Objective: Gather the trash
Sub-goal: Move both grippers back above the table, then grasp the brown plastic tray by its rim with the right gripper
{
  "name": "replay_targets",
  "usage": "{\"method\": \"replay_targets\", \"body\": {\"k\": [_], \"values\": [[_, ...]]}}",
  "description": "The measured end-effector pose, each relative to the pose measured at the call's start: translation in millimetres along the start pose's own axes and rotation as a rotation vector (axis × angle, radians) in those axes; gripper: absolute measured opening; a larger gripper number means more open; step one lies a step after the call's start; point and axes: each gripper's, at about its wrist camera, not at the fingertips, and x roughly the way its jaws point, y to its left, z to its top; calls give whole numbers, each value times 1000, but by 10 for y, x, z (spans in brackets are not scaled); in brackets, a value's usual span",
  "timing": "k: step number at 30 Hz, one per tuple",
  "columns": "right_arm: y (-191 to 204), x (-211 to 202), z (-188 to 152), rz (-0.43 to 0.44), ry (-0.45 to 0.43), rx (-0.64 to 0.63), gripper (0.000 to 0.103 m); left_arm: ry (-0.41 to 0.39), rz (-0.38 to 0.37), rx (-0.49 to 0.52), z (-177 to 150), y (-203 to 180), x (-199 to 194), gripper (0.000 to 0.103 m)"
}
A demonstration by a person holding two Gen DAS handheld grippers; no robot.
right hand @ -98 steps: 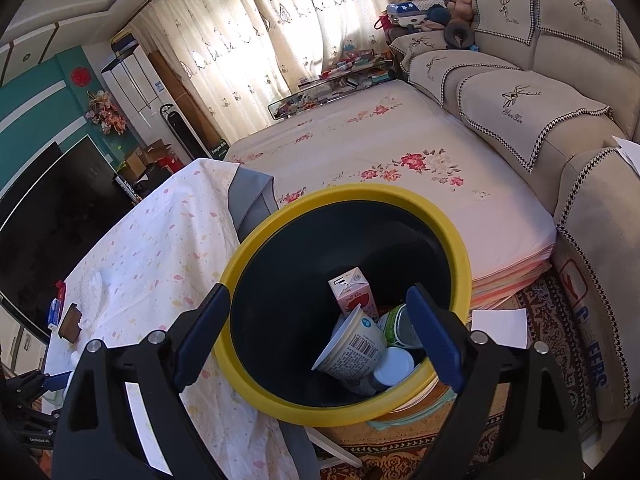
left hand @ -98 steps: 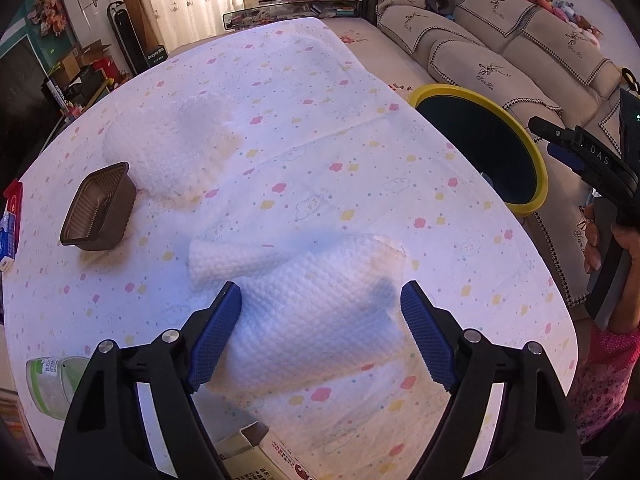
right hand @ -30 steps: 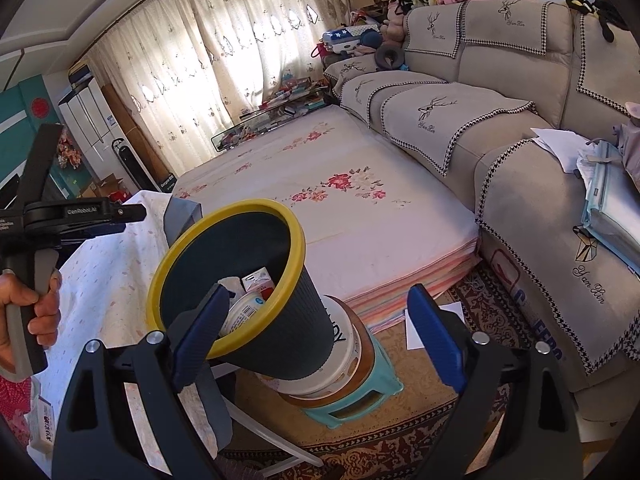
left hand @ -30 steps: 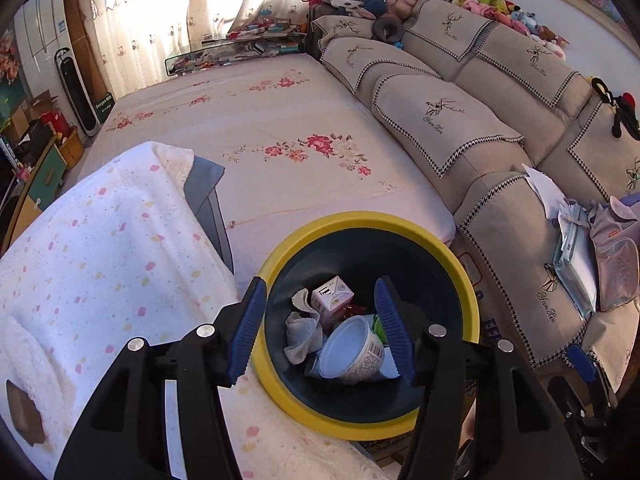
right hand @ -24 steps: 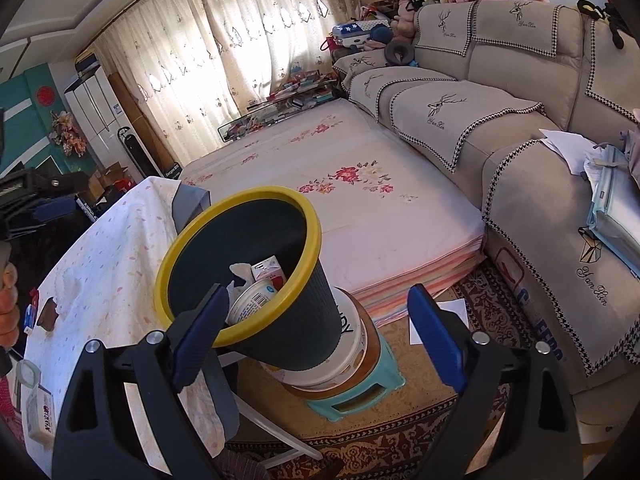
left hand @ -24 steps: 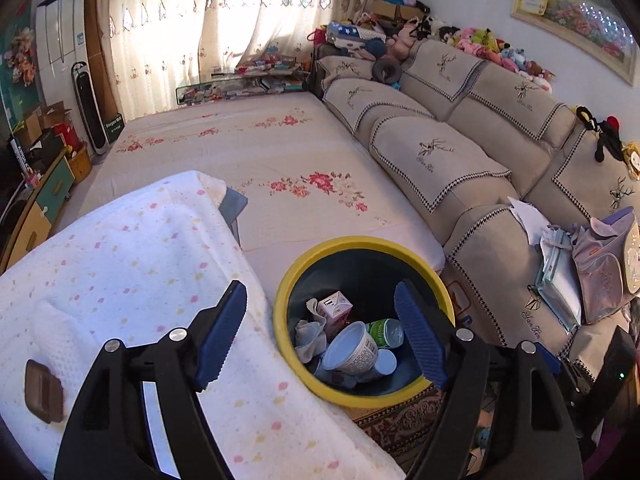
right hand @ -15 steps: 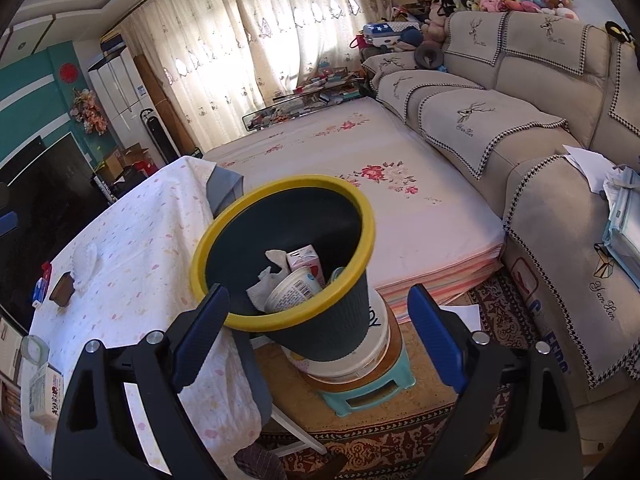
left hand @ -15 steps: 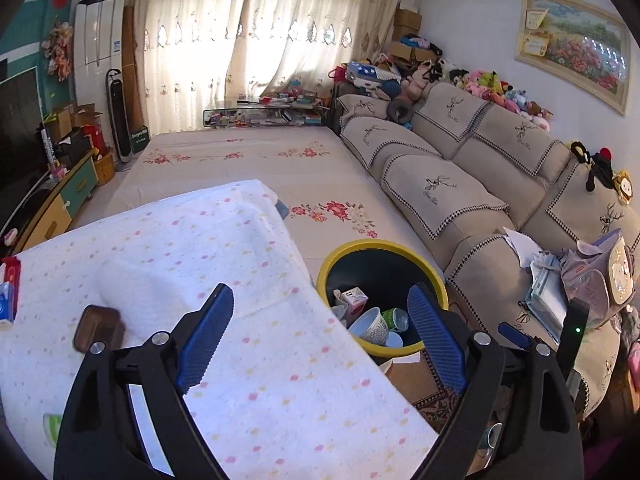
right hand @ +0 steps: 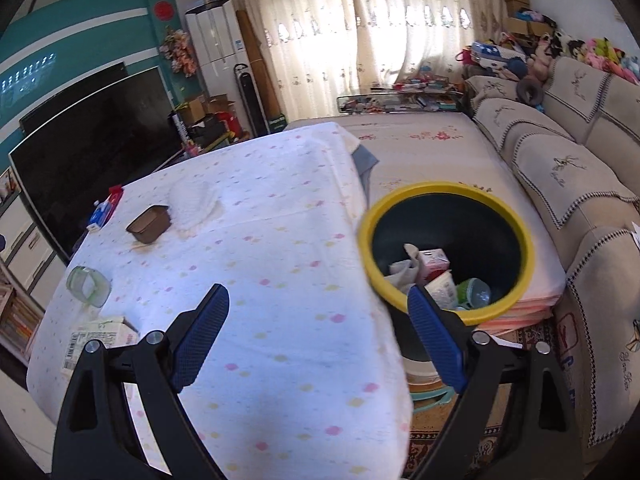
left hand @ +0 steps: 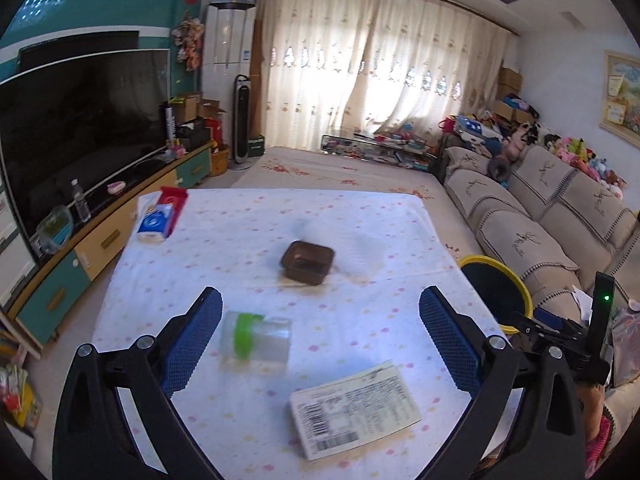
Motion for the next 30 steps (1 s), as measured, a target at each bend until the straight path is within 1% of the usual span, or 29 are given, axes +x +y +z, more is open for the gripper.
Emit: {"method": "replay_targets", "body": {"k": [3, 5, 10, 15, 17, 19, 21, 24, 26, 30], "values": [[374, 125, 94, 74, 18, -59, 86, -2, 52, -43, -139, 355, -101, 97], [630, 223, 162, 111, 29, -103, 86, 1, 64, -68, -210, 569, -140, 97], [1225, 492, 357, 188, 61, -187, 86, 7, 66, -101, -320, 750, -130, 97], [1748, 792, 548, 226, 77, -271, 86, 15, 62, -126, -342, 846, -68, 98], [1915, 923, 597, 220, 84, -303, 85, 23, 65, -136, -353, 913, -30, 98], [2090, 1056, 624, 242, 105, -333, 77, 30, 72, -148, -349, 975, 31, 97], [2263, 1206, 655, 273, 144, -359, 60, 33, 78, -162, -352, 1060, 68, 97], [2465, 1427, 657, 297, 200, -403, 50, 37, 82, -184, -363, 1173, 131, 98], [2584, 1547, 654, 297, 222, -432, 49, 43, 85, -192, -379, 1226, 161, 98], [2697, 1780, 610, 252, 259, -470, 48, 52, 89, -200, -399, 1290, 209, 98]]}}
